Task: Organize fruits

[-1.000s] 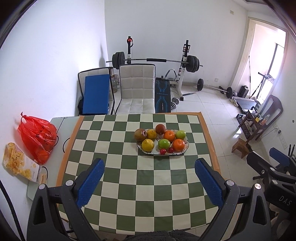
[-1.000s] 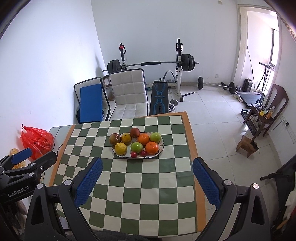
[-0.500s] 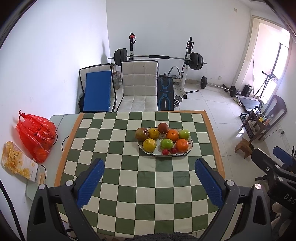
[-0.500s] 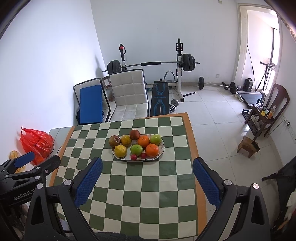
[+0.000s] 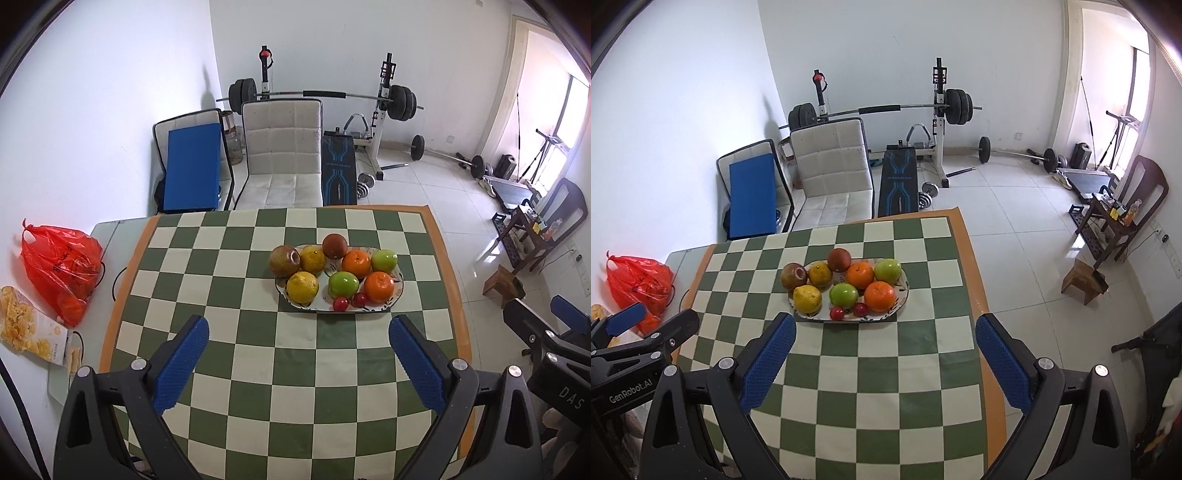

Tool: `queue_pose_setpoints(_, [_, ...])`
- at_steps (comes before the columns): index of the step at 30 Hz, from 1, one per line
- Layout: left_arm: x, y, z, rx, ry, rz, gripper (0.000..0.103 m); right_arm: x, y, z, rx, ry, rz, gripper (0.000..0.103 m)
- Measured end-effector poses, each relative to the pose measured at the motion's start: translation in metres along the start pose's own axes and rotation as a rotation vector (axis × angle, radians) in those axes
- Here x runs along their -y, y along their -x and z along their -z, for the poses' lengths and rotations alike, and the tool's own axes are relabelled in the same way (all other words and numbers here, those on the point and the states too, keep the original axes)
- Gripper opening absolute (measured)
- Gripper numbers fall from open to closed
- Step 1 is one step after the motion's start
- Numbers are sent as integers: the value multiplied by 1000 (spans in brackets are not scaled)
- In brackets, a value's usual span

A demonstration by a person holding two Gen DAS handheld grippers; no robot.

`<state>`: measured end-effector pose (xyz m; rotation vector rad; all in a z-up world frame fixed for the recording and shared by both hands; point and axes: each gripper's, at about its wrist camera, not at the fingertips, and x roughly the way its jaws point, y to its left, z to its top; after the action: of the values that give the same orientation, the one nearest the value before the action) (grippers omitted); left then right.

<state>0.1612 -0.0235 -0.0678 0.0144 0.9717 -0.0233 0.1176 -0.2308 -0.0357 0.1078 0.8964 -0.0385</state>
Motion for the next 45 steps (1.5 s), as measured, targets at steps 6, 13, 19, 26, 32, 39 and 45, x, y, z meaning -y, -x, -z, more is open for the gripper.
queue_pose_setpoints(6, [1,-25,-2,-10,-11,-20,100,7,-39,-6,-15,-1,12,100])
queue_pose_setpoints(13, [1,-39,-2,-18,-22,-35,100,3,-70,-9,-32,17,18,100])
queue_pose_setpoints(19, [0,-40,-3,5,-28,-40,100,1,-81,-6,-49,22,19,100])
queue_pose_setpoints(26, [-2,-40,-4,22,-20,-35,103,2,-82,-4,-43,28,30,103])
queue_pose_setpoints(32, [-2,-39,-4,22,-21,-34,103,2,-77,-5,-36,31,35,103])
queue_pose_setpoints(39, [-1,-39,-4,22,-20,-34,103,3,-74,-7,-33,30,37,103])
queue_pose_setpoints(45, [-1,-39,-4,26,-22,-34,103,3,-74,-6,-31,32,37,103])
